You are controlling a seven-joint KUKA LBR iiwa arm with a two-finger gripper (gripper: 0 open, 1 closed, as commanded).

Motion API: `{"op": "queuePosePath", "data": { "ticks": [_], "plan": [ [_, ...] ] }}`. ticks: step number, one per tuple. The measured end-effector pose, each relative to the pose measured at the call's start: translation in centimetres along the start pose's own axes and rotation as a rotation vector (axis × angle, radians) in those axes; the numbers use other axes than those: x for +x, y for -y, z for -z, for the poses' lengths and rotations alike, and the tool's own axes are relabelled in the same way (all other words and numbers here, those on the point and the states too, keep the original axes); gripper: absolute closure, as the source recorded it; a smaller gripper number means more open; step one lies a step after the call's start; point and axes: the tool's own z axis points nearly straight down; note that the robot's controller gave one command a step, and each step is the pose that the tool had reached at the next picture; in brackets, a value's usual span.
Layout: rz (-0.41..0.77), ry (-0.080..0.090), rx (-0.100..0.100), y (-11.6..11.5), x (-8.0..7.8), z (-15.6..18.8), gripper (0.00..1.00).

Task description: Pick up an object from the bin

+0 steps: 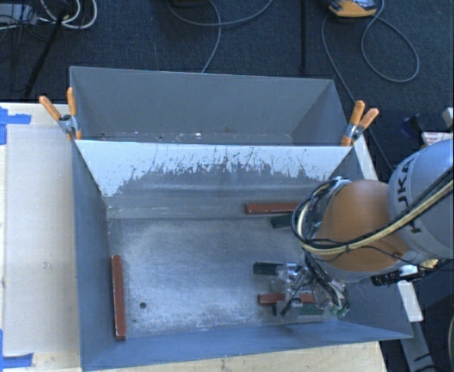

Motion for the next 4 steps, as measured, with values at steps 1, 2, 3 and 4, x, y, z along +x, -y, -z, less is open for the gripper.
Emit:
{"op": "queuePosePath", "data": {
  "ticks": [1, 2, 3, 4],
  "plan": [
    [0.022, 0.012, 0.002, 0.5, -1.9, 8.5, 1.00],
    [0.019, 0.003, 0.001, 0.5, -1.6, 8.1, 0.00],
    [-0.006, -0.006, 0.000, -1.1, -3.0, -0.6, 0.00],
    [-0.007, 0.000, 0.000, -1.0, -3.2, 0.0, 1.00]
  ]
}}
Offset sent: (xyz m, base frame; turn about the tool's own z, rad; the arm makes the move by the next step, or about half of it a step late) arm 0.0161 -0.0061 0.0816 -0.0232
